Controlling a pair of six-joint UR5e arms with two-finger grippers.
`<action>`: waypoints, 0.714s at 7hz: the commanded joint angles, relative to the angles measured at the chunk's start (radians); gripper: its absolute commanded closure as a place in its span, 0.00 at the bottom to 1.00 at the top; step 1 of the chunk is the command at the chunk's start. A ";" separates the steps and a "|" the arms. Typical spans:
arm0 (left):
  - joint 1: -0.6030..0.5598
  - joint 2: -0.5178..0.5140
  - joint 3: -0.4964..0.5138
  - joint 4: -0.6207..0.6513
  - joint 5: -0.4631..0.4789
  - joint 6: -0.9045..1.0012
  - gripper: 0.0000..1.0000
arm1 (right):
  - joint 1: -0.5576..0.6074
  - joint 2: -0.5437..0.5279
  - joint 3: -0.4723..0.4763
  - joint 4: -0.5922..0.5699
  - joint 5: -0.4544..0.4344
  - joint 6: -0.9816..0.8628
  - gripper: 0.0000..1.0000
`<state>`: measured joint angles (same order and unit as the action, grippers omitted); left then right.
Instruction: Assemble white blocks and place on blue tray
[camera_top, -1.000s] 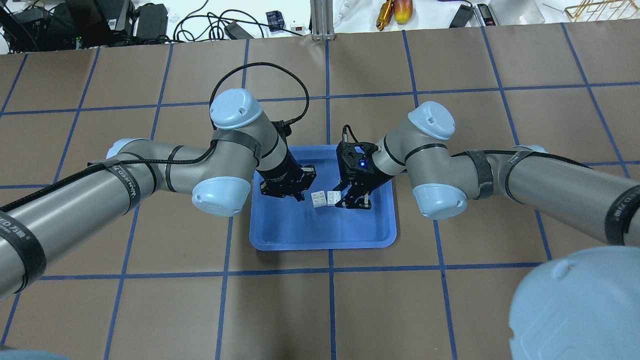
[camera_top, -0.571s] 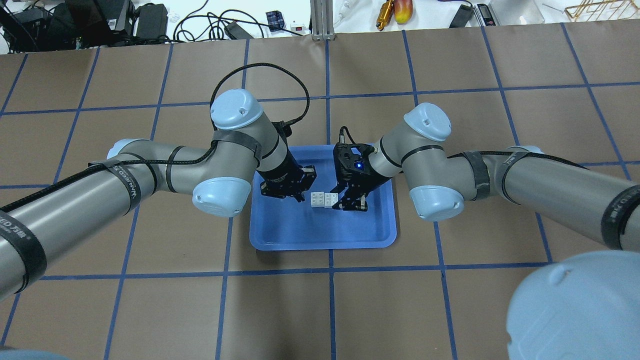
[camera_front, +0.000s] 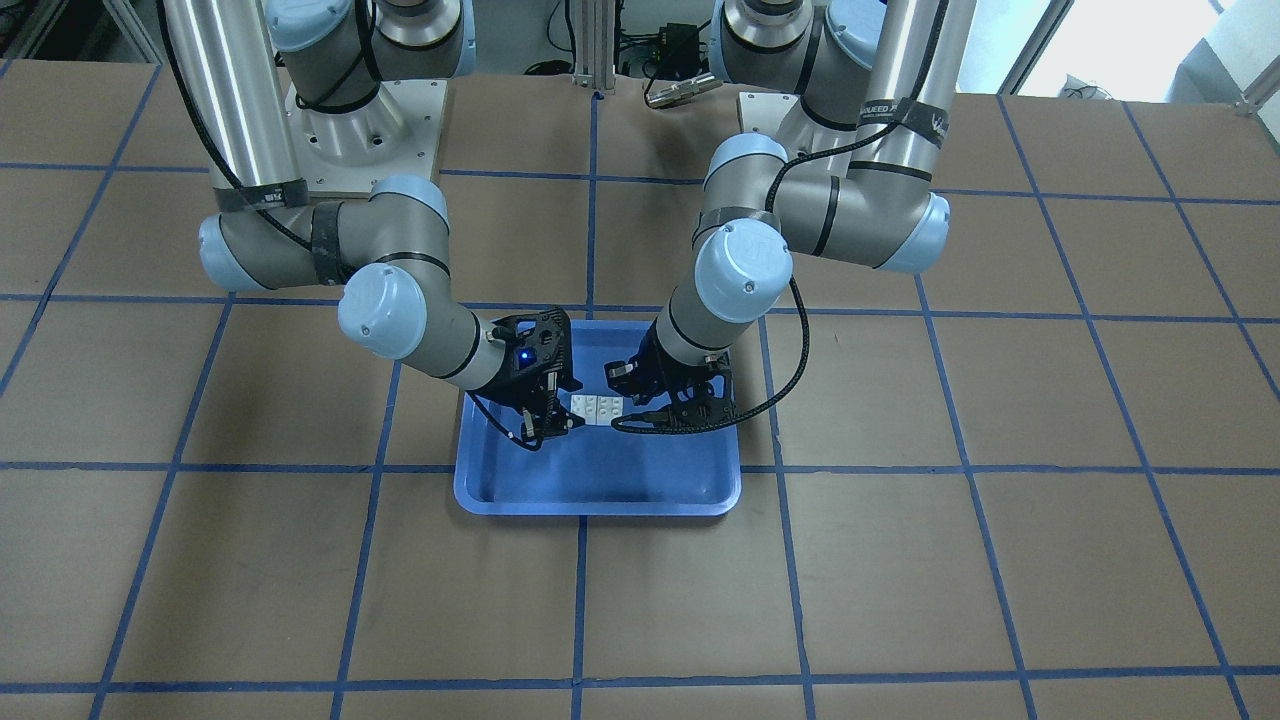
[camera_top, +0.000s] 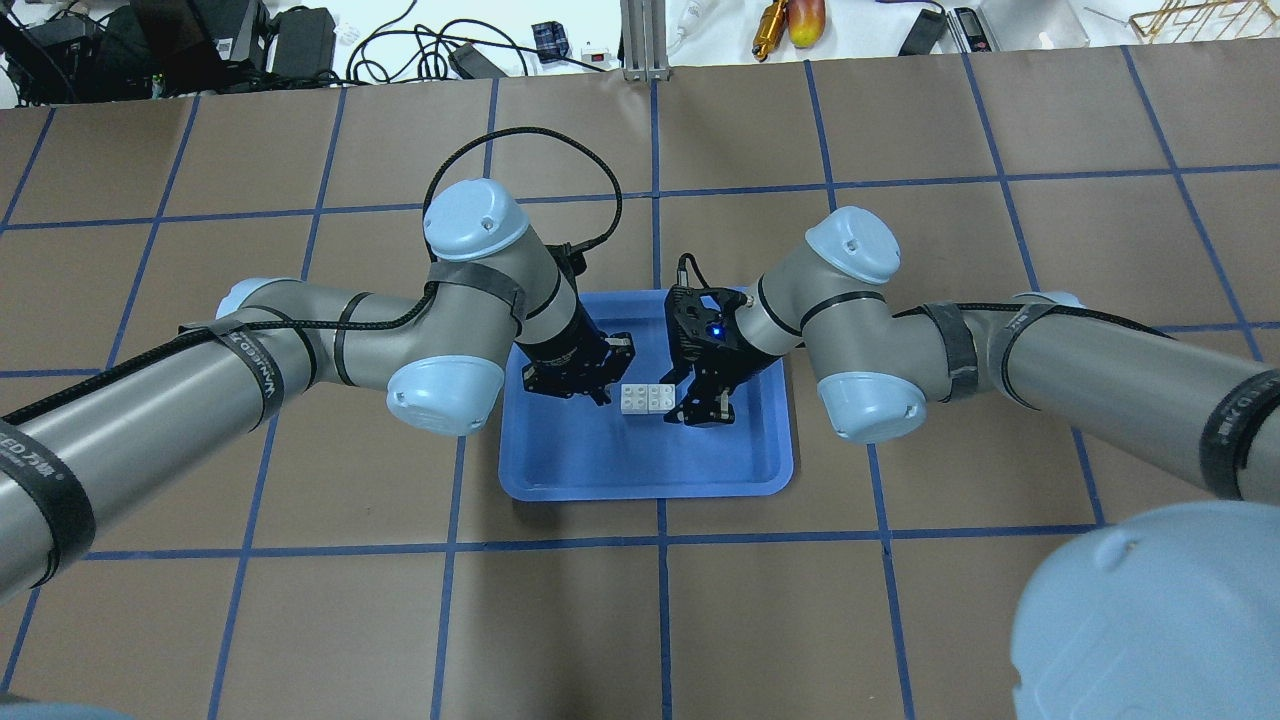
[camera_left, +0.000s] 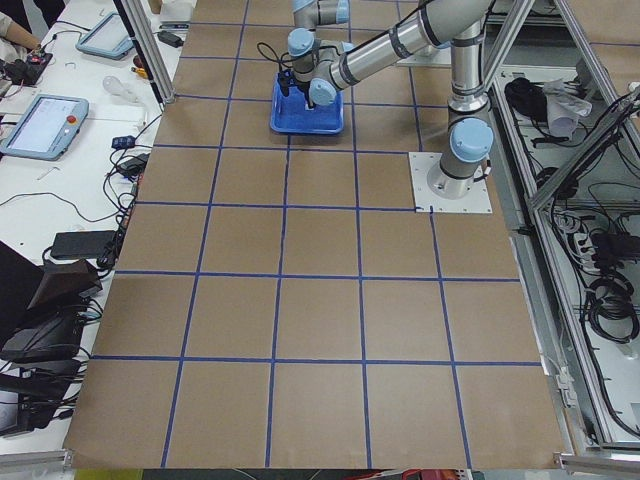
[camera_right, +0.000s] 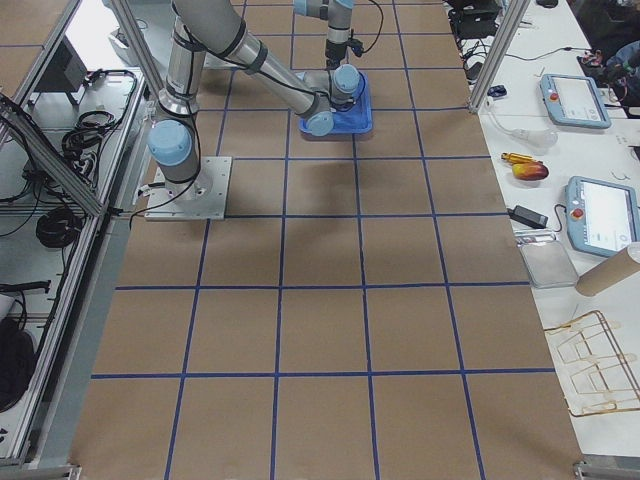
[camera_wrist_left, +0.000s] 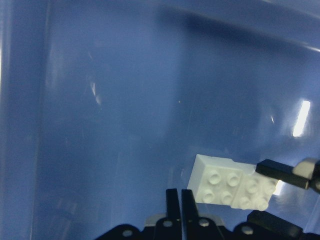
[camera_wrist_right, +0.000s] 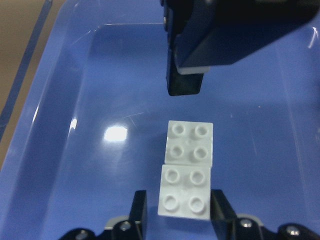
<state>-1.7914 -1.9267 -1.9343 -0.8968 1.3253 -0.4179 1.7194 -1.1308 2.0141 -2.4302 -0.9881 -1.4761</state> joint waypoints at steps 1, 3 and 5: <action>0.000 0.002 0.002 -0.001 0.000 -0.001 0.84 | -0.001 -0.003 0.000 0.000 0.000 0.072 0.27; -0.002 0.002 0.000 -0.001 0.002 0.004 0.84 | -0.003 -0.010 -0.002 -0.001 0.000 0.100 0.08; -0.002 -0.002 0.002 0.001 0.002 0.002 0.84 | -0.003 -0.067 0.000 0.014 -0.003 0.300 0.00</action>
<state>-1.7932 -1.9266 -1.9341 -0.8971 1.3268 -0.4153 1.7167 -1.1591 2.0136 -2.4274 -0.9886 -1.2838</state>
